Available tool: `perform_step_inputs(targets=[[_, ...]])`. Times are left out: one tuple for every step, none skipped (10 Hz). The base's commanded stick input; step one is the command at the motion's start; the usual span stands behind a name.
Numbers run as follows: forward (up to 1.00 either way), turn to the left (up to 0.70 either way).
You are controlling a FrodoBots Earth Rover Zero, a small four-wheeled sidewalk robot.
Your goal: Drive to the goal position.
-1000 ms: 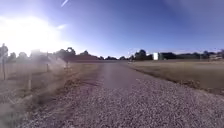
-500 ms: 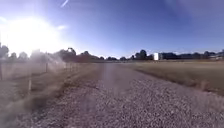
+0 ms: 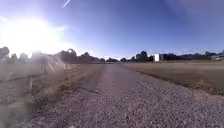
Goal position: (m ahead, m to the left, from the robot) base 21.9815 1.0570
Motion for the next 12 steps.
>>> perform_step_inputs(targets=[[0.5,0.0],[0.5,0.0],[0.5,0.0],[0.5,0.0],[0.5,0.0],[0.5,0.0],[0.5,0.0],[0.5,0.0],[0.5,0.0],[0.5,0.0],[0.5,0.0],[0.5,0.0]])
